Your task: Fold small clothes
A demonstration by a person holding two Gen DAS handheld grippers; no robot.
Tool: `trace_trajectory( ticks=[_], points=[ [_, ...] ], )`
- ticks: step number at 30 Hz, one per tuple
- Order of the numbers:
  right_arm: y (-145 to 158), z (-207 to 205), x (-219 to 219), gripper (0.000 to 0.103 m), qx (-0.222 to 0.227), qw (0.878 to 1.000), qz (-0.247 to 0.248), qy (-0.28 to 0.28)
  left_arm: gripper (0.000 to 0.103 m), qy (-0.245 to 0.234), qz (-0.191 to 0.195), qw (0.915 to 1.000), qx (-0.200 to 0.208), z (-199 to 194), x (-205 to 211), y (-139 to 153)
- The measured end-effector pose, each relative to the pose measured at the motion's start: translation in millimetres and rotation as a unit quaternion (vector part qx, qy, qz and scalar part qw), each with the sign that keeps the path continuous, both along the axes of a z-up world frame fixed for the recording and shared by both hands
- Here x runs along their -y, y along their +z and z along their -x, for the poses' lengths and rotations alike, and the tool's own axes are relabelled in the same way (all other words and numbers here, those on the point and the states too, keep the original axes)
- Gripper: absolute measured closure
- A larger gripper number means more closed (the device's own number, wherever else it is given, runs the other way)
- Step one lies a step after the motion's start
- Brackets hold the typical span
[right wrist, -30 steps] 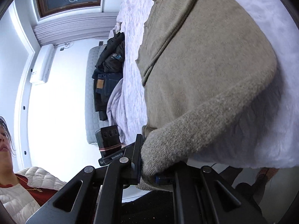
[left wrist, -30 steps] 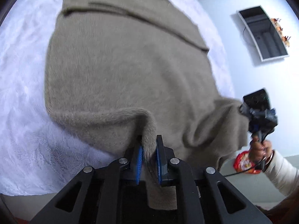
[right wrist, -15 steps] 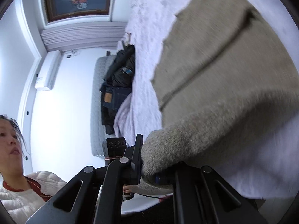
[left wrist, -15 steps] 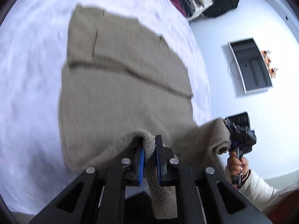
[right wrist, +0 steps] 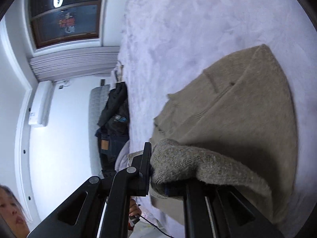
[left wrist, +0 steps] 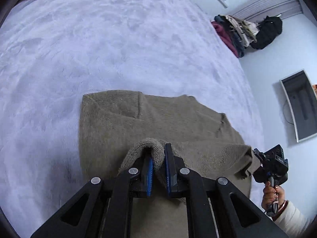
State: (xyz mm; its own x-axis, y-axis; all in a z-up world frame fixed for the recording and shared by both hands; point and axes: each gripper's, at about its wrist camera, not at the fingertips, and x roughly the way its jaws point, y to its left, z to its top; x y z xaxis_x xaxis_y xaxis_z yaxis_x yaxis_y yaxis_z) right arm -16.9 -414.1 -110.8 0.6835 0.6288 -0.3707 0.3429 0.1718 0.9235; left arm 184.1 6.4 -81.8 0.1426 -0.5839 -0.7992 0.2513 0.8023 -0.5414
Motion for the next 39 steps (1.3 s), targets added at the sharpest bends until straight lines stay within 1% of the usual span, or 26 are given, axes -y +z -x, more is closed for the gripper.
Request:
trace_trajectory(
  ticks=[1,3,4,6,7,8,9,10,11,13,16,18,19,20,21,23,26,29,30,31,32,33,34,36,38,39],
  points=[
    [-15,-5,4,0.092,-0.018,1.000,-0.002,-0.002,0.092,0.004,-0.011,0.9999,-0.003,-4,2,-8],
    [-35,-9,9,0.092,-0.041,0.999,-0.005,-0.010,0.092,0.009,-0.022,0.9997,-0.011,-6,2,-21],
    [-42,-10,11,0.092,-0.045,0.999,-0.012,-0.011,0.092,0.011,-0.022,0.9996,-0.014,-2,-2,-23],
    [-43,-14,10,0.091,-0.048,0.999,-0.014,-0.003,0.091,0.006,-0.027,0.9994,-0.019,1,-4,-19],
    [-41,-16,9,0.087,-0.048,0.999,-0.011,0.004,0.091,0.000,-0.027,0.9994,-0.023,1,-4,-16],
    [-34,-17,7,0.074,-0.047,0.999,-0.002,0.018,0.091,-0.007,-0.022,0.9994,-0.024,2,-5,-11],
    [-28,-20,6,0.064,-0.046,0.998,0.009,0.029,0.091,-0.013,-0.021,0.9995,-0.021,4,-7,-4],
    [-21,-20,4,0.049,-0.041,0.998,0.016,0.037,0.091,-0.017,-0.021,0.9995,-0.019,7,-9,4],
    [-14,-17,2,0.045,-0.035,0.998,0.018,0.042,0.091,-0.021,-0.020,0.9994,-0.019,11,-11,11],
    [-5,-11,-3,0.044,-0.028,0.998,0.021,0.052,0.091,-0.030,-0.016,0.9992,-0.022,18,-11,20],
    [-8,-2,-10,0.044,-0.036,0.997,0.012,0.067,0.091,-0.074,-0.020,0.9965,-0.032,33,-1,22],
    [-13,-3,-17,0.049,-0.035,0.997,0.003,0.076,0.091,-0.114,-0.018,0.9922,-0.047,43,12,16],
    [-15,-3,-20,0.053,-0.031,0.996,-0.002,0.079,0.091,-0.129,-0.008,0.9897,-0.062,47,17,10],
    [-18,-7,-24,0.055,-0.027,0.996,-0.007,0.080,0.091,-0.139,0.001,0.9872,-0.077,50,24,4],
    [-18,-10,-27,0.056,-0.024,0.997,-0.010,0.079,0.091,-0.143,0.001,0.9862,-0.083,51,30,0],
    [-16,-20,-30,0.056,-0.008,0.997,-0.014,0.074,0.091,-0.147,-0.002,0.9857,-0.081,49,44,-8],
    [-11,-35,-26,0.056,0.020,0.998,-0.029,0.061,0.091,-0.117,0.004,0.9916,-0.055,34,57,-5],
    [-9,-48,-13,0.055,0.030,0.998,-0.041,0.028,0.091,-0.061,0.008,0.9978,-0.024,8,58,2],
    [-9,-52,-7,0.053,0.030,0.999,-0.042,0.016,0.091,-0.044,0.008,0.9989,-0.016,0,56,5],
    [-9,-55,-3,0.045,0.027,0.999,-0.042,0.003,0.091,-0.026,0.004,0.9996,-0.006,-8,53,9],
    [-10,-57,4,0.041,0.021,0.999,-0.039,-0.013,0.091,-0.010,-0.005,0.9999,0.007,-16,49,15],
    [-10,-58,11,0.041,0.016,0.999,-0.034,-0.029,0.091,0.002,-0.012,0.9998,0.016,-21,45,19],
    [-10,-59,16,0.041,0.012,0.999,-0.028,-0.042,0.091,0.011,-0.018,0.9995,0.023,-26,40,23],
    [-5,-58,21,0.041,0.007,0.999,-0.007,-0.051,0.091,0.016,-0.035,0.9987,0.035,-31,31,29],
    [3,-56,22,0.041,-0.002,0.998,0.037,-0.046,0.091,0.007,-0.066,0.9970,0.040,-29,24,30],
    [6,-55,22,0.041,-0.013,0.997,0.064,-0.038,0.091,0.001,-0.074,0.9966,0.037,-29,19,28]
  ],
)
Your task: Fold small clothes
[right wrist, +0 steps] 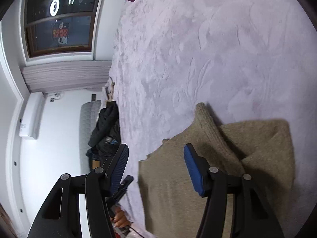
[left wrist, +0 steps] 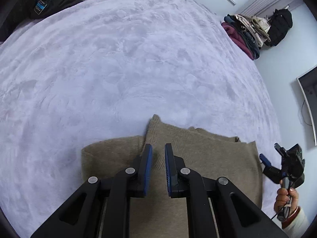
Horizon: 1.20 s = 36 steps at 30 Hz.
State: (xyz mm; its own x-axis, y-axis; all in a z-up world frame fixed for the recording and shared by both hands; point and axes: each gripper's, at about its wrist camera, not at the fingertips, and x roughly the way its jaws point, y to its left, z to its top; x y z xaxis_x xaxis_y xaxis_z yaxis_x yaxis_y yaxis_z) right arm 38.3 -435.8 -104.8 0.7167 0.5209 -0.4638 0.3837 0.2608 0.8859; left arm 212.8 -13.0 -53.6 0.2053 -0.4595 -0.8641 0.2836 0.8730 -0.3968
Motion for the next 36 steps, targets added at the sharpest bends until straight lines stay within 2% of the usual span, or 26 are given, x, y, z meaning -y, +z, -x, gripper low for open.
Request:
trace_trajectory(
  ticks=[2,5,10,12,16,20,24,27,30,32,33,34,35,36],
  points=[
    [4,3,-1,0.041,-0.021,0.999,0.031,0.016,0.091,-0.016,-0.013,0.9997,-0.013,8,-9,-4],
    [13,13,-9,0.041,-0.022,0.998,0.039,0.045,0.091,-0.048,-0.024,0.9977,-0.040,34,-26,-8],
    [32,43,-63,0.041,0.000,0.990,0.040,0.137,0.091,-0.083,-0.013,0.9912,-0.102,88,-65,-16],
    [34,59,-96,0.041,0.006,0.984,0.023,0.177,0.091,-0.091,-0.010,0.9886,-0.119,109,-77,-18],
    [17,92,-159,0.041,-0.014,0.975,-0.040,0.219,0.091,-0.103,0.008,0.9859,-0.132,133,-86,-22],
    [-12,116,-204,0.041,-0.058,0.973,-0.076,0.211,0.091,-0.109,0.032,0.9847,-0.132,136,-88,-28],
    [-33,126,-218,0.041,-0.081,0.978,-0.091,0.167,0.091,-0.112,0.055,0.9823,-0.140,132,-90,-37],
    [-45,130,-215,0.041,-0.091,0.982,-0.107,0.123,0.091,-0.108,0.038,0.9835,-0.140,131,-95,-36],
    [-38,134,-218,0.038,-0.083,0.984,-0.100,0.124,0.091,-0.100,0.015,0.9911,-0.087,136,-105,-13],
    [-30,135,-224,0.029,-0.078,0.984,-0.075,0.141,0.091,-0.104,-0.019,0.9925,-0.060,140,-107,-5],
    [-29,136,-226,0.029,-0.079,0.984,-0.068,0.145,0.090,-0.106,-0.044,0.9921,-0.050,141,-106,-5],
    [-29,137,-228,0.029,-0.080,0.984,-0.064,0.147,0.063,-0.106,-0.064,0.9912,-0.047,142,-106,-7],
    [-30,138,-229,0.029,-0.082,0.984,-0.065,0.143,0.032,-0.105,-0.069,0.9910,-0.046,142,-107,-9],
    [-30,137,-230,0.029,-0.083,0.985,-0.067,0.138,0.025,-0.101,-0.068,0.9917,-0.042,143,-108,-10]
  ],
)
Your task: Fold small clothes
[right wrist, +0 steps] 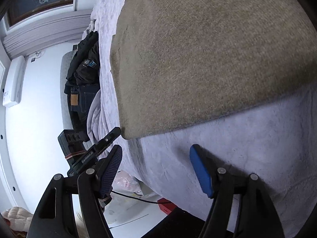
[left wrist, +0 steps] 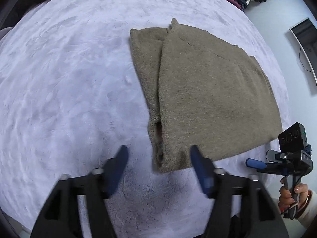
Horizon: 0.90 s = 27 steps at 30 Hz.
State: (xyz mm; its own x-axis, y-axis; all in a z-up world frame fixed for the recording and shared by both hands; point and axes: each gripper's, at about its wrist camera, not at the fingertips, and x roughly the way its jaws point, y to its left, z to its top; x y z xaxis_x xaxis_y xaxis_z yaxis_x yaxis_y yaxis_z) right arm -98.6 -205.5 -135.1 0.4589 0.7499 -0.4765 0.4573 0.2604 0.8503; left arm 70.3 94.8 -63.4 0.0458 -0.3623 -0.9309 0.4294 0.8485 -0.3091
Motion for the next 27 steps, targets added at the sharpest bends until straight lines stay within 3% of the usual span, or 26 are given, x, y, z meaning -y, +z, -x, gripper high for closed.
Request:
trace_trajectory(
  ticks=[7,10,11,14,15,17,18,19,20,22,25,27],
  points=[
    [2,-6,-9,0.029,-0.001,1.000,0.019,0.000,0.024,0.010,0.027,0.9996,-0.002,-6,4,-6],
    [0,-6,-9,0.029,-0.002,1.000,0.015,-0.015,0.024,-0.003,0.064,0.9979,-0.012,-6,11,-10],
    [0,-6,-9,0.029,-0.001,1.000,0.014,-0.018,0.029,-0.007,0.077,0.9969,-0.018,-7,12,-10],
    [-1,-7,-10,0.029,0.003,1.000,0.011,-0.020,0.059,-0.017,0.092,0.9940,-0.055,-8,15,-20],
    [-1,-8,-11,0.029,0.003,1.000,0.012,-0.020,0.063,-0.018,0.090,0.9937,-0.065,-8,16,-24],
    [-3,-8,-10,0.029,0.001,1.000,0.010,-0.027,0.093,-0.020,0.089,0.9927,-0.079,-9,16,-31],
    [-4,-10,-11,0.030,0.001,0.999,0.008,-0.032,0.097,-0.018,0.096,0.9913,-0.088,-10,14,-33],
    [-5,-11,-10,0.037,0.001,0.999,0.007,-0.040,0.097,-0.015,0.105,0.9901,-0.091,-10,12,-32],
    [-6,-12,-9,0.065,0.002,0.999,0.007,-0.047,0.097,-0.016,0.112,0.9895,-0.089,-8,10,-28],
    [-4,-15,-7,0.095,0.004,0.999,0.011,-0.052,0.097,-0.023,0.121,0.9892,-0.080,-4,7,-16],
    [13,-16,-8,0.095,0.031,0.998,0.031,-0.035,0.097,-0.041,0.105,0.9917,-0.061,6,-2,-7],
    [21,-13,-11,0.096,0.038,0.998,0.051,-0.015,0.097,-0.041,0.089,0.9929,-0.068,11,-8,-18]
  ],
)
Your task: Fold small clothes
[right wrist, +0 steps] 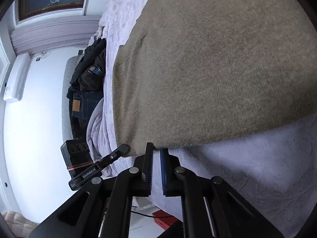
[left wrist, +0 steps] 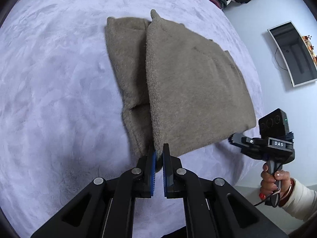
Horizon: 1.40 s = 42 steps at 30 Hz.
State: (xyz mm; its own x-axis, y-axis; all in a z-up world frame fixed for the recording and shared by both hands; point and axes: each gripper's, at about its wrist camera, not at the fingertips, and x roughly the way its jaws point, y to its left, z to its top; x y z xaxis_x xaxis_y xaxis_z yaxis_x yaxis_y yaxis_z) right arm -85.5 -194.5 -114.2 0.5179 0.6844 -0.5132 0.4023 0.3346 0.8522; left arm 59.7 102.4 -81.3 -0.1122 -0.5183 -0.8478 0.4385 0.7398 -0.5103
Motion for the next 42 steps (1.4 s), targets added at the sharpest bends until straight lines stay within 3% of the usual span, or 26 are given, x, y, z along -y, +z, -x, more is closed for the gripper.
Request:
trace_trajectory(
  ticks=[5,9,10,11,12,14,15,19,22,26,31,33,34,35,38,42],
  points=[
    [-27,15,-3,0.097,-0.058,0.998,0.026,0.015,0.096,0.037,-0.007,0.9992,-0.015,6,-7,-32],
    [-22,24,-1,0.096,-0.061,0.997,0.029,0.037,0.095,0.049,-0.034,0.9982,0.008,11,-5,-17],
    [-15,24,-1,0.095,-0.063,0.996,0.046,0.050,0.075,0.051,-0.060,0.9966,0.024,13,-2,-10],
    [-7,25,1,0.090,-0.065,0.994,0.066,0.062,0.043,0.054,-0.091,0.9933,0.047,15,0,-2],
    [2,26,4,0.083,-0.064,0.992,0.088,0.071,0.036,0.063,-0.097,0.9911,0.067,16,0,5],
    [25,28,20,0.038,-0.051,0.987,0.135,0.072,0.036,0.074,-0.089,0.9895,0.087,16,-3,20],
    [36,29,32,0.035,-0.041,0.985,0.158,0.063,0.036,0.079,-0.087,0.9889,0.091,14,-2,26],
    [71,27,89,0.037,-0.028,0.968,0.250,0.017,0.036,0.085,-0.085,0.9854,0.121,2,14,43],
    [76,10,123,0.057,-0.038,0.961,0.274,-0.005,0.036,0.070,-0.092,0.9828,0.144,-13,43,44],
    [72,-23,138,0.058,-0.036,0.957,0.288,-0.007,0.036,0.067,-0.109,0.9788,0.160,-31,93,30],
    [51,-53,131,0.058,-0.044,0.948,0.315,0.025,0.036,0.114,-0.172,0.9629,0.174,-66,112,-3],
    [35,-50,135,0.058,-0.052,0.943,0.327,0.036,0.024,0.127,-0.169,0.9626,0.170,-75,106,-12],
    [30,-50,138,0.060,-0.051,0.942,0.329,0.040,0.016,0.126,-0.173,0.9607,0.177,-77,104,-13],
    [27,-50,141,0.062,-0.050,0.941,0.333,0.043,0.014,0.121,-0.173,0.9603,0.182,-78,103,-15],
    [24,-43,154,0.067,-0.044,0.942,0.329,0.037,0.014,0.117,-0.171,0.9627,0.174,-78,97,-11],
    [27,-36,164,0.064,-0.043,0.954,0.297,0.014,0.015,0.123,-0.168,0.9608,0.183,-78,94,7]
  ],
)
